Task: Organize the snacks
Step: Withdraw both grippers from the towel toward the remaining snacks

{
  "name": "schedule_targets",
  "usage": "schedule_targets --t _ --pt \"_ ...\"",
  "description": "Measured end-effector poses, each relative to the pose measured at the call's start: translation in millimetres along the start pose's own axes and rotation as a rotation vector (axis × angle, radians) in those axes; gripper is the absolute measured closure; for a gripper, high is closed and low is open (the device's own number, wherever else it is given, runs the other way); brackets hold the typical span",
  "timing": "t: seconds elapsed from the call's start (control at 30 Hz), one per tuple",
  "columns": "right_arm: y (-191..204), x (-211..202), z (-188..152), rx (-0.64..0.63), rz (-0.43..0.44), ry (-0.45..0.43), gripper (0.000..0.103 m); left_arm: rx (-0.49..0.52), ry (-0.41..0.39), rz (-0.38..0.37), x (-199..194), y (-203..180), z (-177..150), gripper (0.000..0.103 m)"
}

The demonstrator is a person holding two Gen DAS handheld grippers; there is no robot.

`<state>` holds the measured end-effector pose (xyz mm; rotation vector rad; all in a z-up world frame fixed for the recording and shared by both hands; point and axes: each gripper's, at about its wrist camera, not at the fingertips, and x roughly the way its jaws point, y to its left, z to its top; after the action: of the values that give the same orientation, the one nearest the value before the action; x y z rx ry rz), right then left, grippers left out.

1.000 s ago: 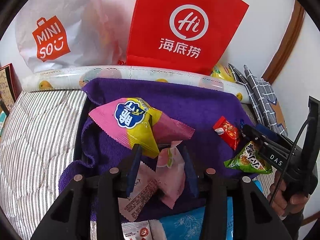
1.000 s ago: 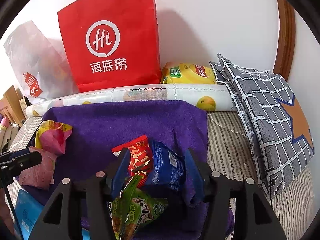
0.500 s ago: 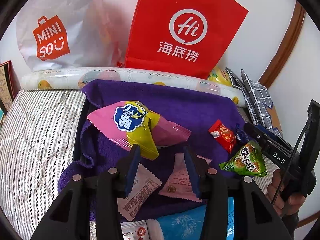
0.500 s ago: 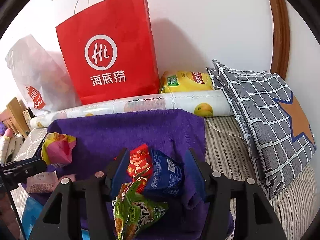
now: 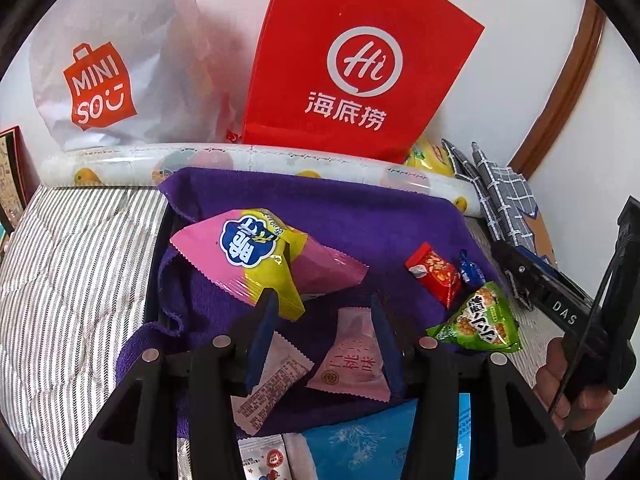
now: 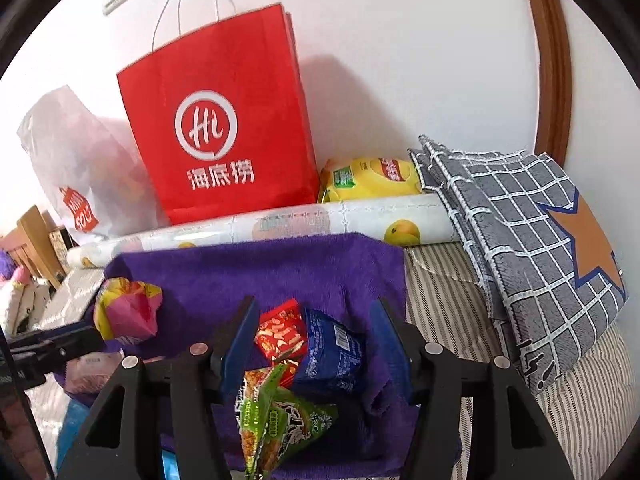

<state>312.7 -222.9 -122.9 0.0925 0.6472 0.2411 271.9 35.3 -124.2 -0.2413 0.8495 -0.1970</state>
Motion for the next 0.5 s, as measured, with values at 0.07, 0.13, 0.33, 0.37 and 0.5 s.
schedule_targets --t 0.07,0.13,0.33,0.37,0.5 --pt "2.4 -7.8 1.5 -0.008 -0.015 -0.007 0.047 0.003 -0.007 -0.005 -4.0 -1.4 0.8 0.055" --pt "4.2 -16.2 0.5 -0.017 -0.029 -0.014 0.047 0.007 -0.014 -0.007 -8.3 -3.2 2.2 0.055" --pt "3.9 -47.8 -11.5 -0.058 -0.061 0.003 0.047 0.018 -0.032 -0.017 -22.7 -6.4 1.6 0.055" --pt "1.6 -52.1 -15.5 -0.058 -0.085 0.016 0.047 0.014 -0.032 -0.016 -24.3 -5.6 0.2 0.055" --pt "-12.4 -64.8 -37.4 -0.025 -0.108 0.068 0.047 -0.014 -0.018 -0.036 -35.0 3.1 -11.2 0.055"
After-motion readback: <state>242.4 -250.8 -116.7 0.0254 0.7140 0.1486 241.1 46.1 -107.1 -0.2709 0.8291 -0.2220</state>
